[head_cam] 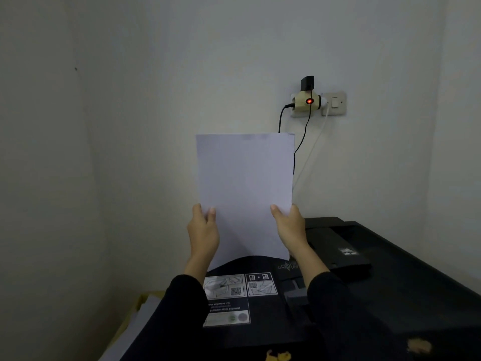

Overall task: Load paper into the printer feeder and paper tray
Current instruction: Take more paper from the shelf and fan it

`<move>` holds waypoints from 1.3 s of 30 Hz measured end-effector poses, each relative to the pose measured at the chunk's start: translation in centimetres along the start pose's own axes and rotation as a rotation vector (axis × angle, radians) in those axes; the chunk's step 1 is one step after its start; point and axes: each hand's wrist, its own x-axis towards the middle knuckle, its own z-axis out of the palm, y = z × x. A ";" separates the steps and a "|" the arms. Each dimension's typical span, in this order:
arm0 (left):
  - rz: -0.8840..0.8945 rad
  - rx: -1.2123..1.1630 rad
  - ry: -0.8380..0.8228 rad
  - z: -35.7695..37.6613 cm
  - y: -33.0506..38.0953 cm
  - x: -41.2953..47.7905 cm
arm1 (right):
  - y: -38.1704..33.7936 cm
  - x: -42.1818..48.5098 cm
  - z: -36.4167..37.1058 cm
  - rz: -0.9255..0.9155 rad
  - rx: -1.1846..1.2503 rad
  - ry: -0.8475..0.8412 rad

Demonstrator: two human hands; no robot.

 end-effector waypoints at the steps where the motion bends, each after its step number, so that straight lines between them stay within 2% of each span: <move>1: 0.005 -0.004 -0.004 0.0 -0.2 -0.1 | 0.2 0.0 -0.1 0.023 0.012 -0.011; 14: 0.058 0.087 0.119 0.8 1.2 -0.4 | 0.7 0.1 0.1 -0.027 0.039 0.000; 18: 0.024 0.111 0.048 0.6 0.1 -1.4 | 1.6 -0.2 -0.2 0.016 -0.080 -0.117; 22: -0.053 0.154 0.010 0.5 -0.7 -2.0 | 1.9 -0.2 -0.3 0.051 -0.148 -0.149; 27: -0.085 0.185 0.015 0.6 -0.9 -2.3 | 2.0 -0.5 -0.1 0.039 -0.239 -0.109; 34: -0.154 0.210 -0.040 0.1 -0.8 -2.7 | 1.6 -1.1 -0.6 0.015 -0.232 -0.119; 39: -0.131 0.240 0.055 -0.2 1.3 -2.5 | 0.5 -1.2 -1.1 -0.036 -0.164 -0.064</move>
